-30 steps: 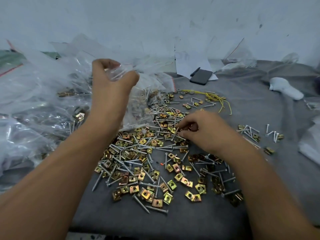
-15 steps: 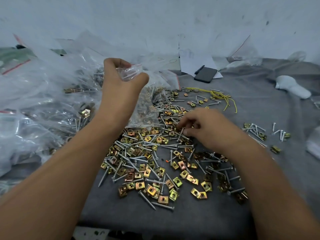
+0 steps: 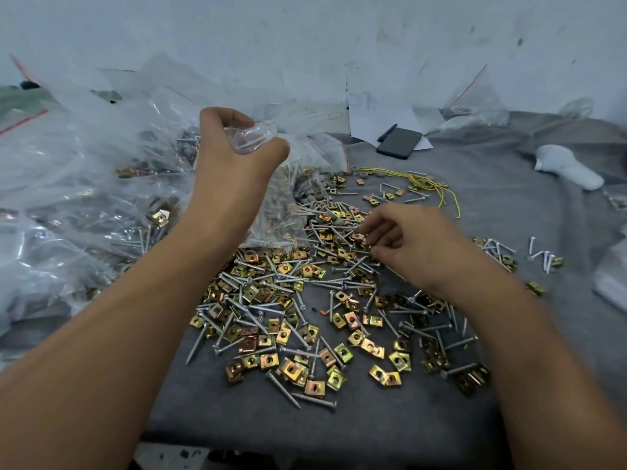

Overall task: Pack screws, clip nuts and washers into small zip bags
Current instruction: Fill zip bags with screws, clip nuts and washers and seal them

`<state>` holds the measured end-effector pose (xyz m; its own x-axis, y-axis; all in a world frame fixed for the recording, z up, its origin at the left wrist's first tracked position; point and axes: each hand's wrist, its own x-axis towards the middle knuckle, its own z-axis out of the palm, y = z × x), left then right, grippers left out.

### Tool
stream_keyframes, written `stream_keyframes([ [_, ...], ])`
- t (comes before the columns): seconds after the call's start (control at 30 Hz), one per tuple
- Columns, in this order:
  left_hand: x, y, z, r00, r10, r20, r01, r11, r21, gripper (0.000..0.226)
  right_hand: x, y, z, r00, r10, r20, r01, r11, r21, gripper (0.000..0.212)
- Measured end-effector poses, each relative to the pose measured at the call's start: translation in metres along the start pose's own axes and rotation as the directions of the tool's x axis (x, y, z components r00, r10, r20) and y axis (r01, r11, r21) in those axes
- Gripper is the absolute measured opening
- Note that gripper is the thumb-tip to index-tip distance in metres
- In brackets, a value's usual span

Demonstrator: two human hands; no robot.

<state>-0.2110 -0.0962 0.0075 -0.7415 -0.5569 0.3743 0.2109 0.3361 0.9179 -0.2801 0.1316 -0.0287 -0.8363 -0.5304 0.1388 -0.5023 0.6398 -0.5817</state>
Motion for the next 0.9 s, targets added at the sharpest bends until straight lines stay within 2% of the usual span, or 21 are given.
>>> stream_keyframes([
  [0.1, 0.000, 0.001, 0.001, 1.000, -0.002, 0.007, 0.002, 1.000, 0.000, 0.048, 0.000, -0.004, 0.000, 0.993, -0.076, -0.092, 0.083, 0.994, 0.074, 0.032],
  [0.2, -0.001, 0.001, 0.001, 1.000, -0.006, 0.005, 0.005, 1.000, 0.010, 0.048, 0.001, -0.010, 0.005, 0.987, -0.138, -0.088, 0.141, 0.989, 0.033, 0.026],
  [0.3, -0.002, 0.002, 0.001, 1.000, -0.015, 0.014, 0.015, 1.000, 0.019, 0.049, 0.002, -0.011, 0.010, 0.994, -0.112, 0.006, 0.112, 0.994, -0.008, 0.022],
  [0.47, -0.002, 0.003, 0.001, 0.999, -0.016, 0.029, 0.016, 1.000, 0.010, 0.046, 0.005, -0.017, 0.005, 0.995, -0.065, 0.079, 0.076, 0.988, -0.133, 0.037],
  [0.53, -0.002, 0.003, 0.001, 0.999, -0.016, 0.035, 0.016, 1.000, 0.019, 0.046, 0.006, -0.021, 0.004, 0.991, -0.071, 0.114, 0.094, 0.973, -0.209, 0.038],
  [0.63, -0.003, 0.004, 0.001, 0.999, -0.022, 0.030, 0.021, 0.999, 0.030, 0.047, 0.007, -0.022, 0.003, 0.983, -0.104, 0.154, 0.139, 0.963, -0.232, 0.038],
  [0.9, -0.004, 0.005, 0.001, 0.999, -0.023, 0.039, 0.021, 0.999, 0.046, 0.048, 0.011, -0.016, 0.010, 0.997, -0.051, 0.059, 0.058, 0.990, -0.131, 0.025],
])
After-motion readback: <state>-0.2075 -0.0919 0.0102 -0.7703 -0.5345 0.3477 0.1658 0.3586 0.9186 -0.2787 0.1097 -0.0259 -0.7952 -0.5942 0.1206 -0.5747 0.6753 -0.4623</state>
